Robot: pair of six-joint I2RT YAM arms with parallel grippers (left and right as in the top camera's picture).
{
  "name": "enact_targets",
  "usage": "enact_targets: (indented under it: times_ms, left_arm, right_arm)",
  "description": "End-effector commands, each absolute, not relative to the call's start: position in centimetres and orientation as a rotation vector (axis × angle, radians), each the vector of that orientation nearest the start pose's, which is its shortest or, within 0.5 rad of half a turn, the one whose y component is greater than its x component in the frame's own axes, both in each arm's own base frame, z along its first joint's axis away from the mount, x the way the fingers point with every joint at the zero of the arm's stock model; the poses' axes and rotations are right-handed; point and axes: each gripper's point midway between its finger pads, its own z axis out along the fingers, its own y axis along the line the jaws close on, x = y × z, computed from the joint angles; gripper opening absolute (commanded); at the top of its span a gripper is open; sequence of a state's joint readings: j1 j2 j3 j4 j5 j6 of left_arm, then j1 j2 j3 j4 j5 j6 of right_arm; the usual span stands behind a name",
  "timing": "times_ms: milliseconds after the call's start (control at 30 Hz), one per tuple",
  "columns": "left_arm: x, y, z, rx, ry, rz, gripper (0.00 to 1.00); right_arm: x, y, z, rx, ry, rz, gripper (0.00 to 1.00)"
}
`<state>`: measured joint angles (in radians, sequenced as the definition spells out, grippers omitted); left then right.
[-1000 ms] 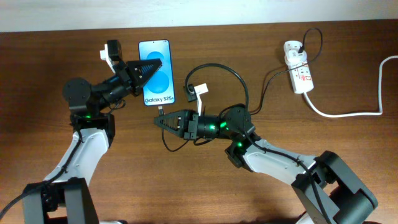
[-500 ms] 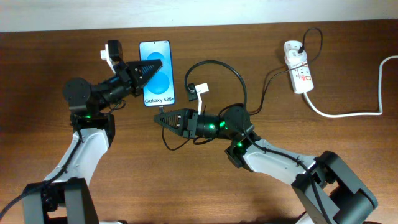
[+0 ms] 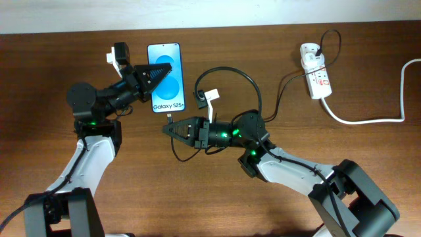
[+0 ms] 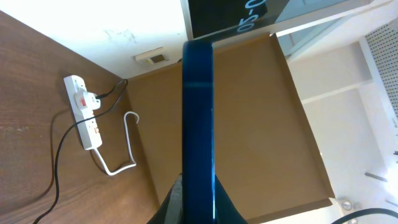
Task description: Plug charger to phone and switch on socket
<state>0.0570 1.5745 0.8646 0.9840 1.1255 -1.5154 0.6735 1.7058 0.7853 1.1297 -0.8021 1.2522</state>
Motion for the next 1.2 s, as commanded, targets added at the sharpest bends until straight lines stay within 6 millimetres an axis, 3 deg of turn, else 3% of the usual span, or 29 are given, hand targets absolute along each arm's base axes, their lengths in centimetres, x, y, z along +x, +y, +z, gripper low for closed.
enact_targets:
  times_ms: [0,500,667,833,1167]
  left_arm:
    - [39.4,-13.4,31.6,-0.136,1.744,-1.838,0.00]
    - [39.3,-13.4,31.6,-0.134,1.745,-1.838,0.00]
    - [39.3,-13.4,31.6,-0.132,1.747,-1.839,0.00]
    - [39.3,-13.4,31.6,-0.132,1.747,-1.839,0.00]
    - [39.4,-13.4,31.6,-0.138,1.743,-1.837,0.00]
  right_arm:
    - [27.5,37.1,26.4,-0.332,1.745,1.998,0.04]
    - [27.4,37.0,26.8,-0.363,1.708,1.985,0.04]
    - [27.9,37.2,25.1,-0.302,1.802,1.968,0.04]
    - [27.2,37.1,26.7,-0.375,1.714,1.991,0.04]
    - [26.3,37.2,26.5,-0.411,1.743,2.033,0.04]
